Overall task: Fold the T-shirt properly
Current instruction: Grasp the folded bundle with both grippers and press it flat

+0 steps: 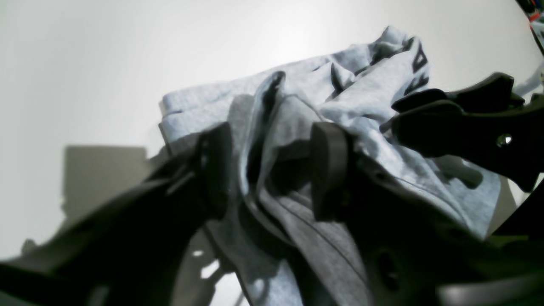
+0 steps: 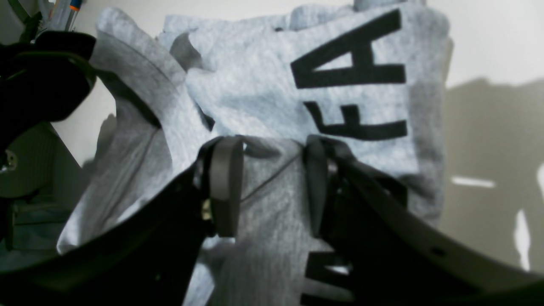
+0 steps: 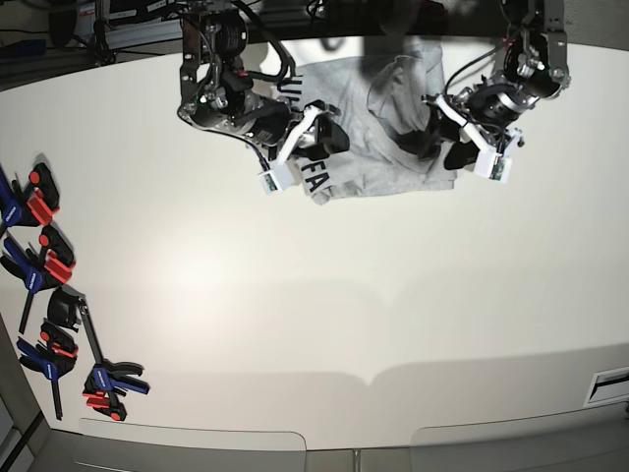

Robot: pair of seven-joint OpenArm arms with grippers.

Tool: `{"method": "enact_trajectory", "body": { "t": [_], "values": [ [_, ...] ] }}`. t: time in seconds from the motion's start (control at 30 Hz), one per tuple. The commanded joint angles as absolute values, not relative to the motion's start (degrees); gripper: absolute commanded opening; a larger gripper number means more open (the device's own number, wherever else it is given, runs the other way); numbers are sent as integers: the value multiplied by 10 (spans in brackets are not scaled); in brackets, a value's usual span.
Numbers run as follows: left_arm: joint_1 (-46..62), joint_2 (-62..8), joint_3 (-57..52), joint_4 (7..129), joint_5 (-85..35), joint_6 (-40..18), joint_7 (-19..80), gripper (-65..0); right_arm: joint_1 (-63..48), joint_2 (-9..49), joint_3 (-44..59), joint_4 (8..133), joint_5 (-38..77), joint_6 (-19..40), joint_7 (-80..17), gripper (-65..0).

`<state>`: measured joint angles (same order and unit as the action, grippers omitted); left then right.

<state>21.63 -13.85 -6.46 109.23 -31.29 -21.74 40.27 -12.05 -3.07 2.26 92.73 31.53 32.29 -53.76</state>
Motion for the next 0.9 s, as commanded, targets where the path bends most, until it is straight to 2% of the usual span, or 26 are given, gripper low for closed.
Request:
{"method": "enact_trajectory", "body": {
  "t": [0.0, 0.1, 0.27, 0.5, 0.53, 0.6, 0.77, 0.87],
  "values": [
    [214, -142, -67, 1102, -320, -223, 389, -437, -114, -34, 22, 935, 322, 326, -524, -414],
    [214, -142, -66, 1102, -320, -223, 389, -466, -114, -33, 22, 935, 322, 326, -512, -414],
    [214, -142, -62, 1095, -320, -224, 389, -466, -112, -34, 22, 935, 322, 326, -512, -414],
    [172, -141, -35, 1012, -320, -225, 390, -472, -113, -33, 22, 935, 349, 326, -503, -414],
    [168, -140, -35, 1009, -319, -226, 392, -503, -112, -34, 22, 935, 354, 326, -502, -414],
    [162, -140, -35, 1009, -316, -226, 394, -636, -112, -33, 22, 935, 356, 326, -496, -414],
    [160, -142, -37, 1009, -308, -225, 394, -650, -105, -33, 23, 935, 343, 321, -486, -414],
    [160, -142, -37, 1009, -275, -222, 394, -650, -94, -33, 23, 935, 302, 279, -468, -414]
  ]
}}
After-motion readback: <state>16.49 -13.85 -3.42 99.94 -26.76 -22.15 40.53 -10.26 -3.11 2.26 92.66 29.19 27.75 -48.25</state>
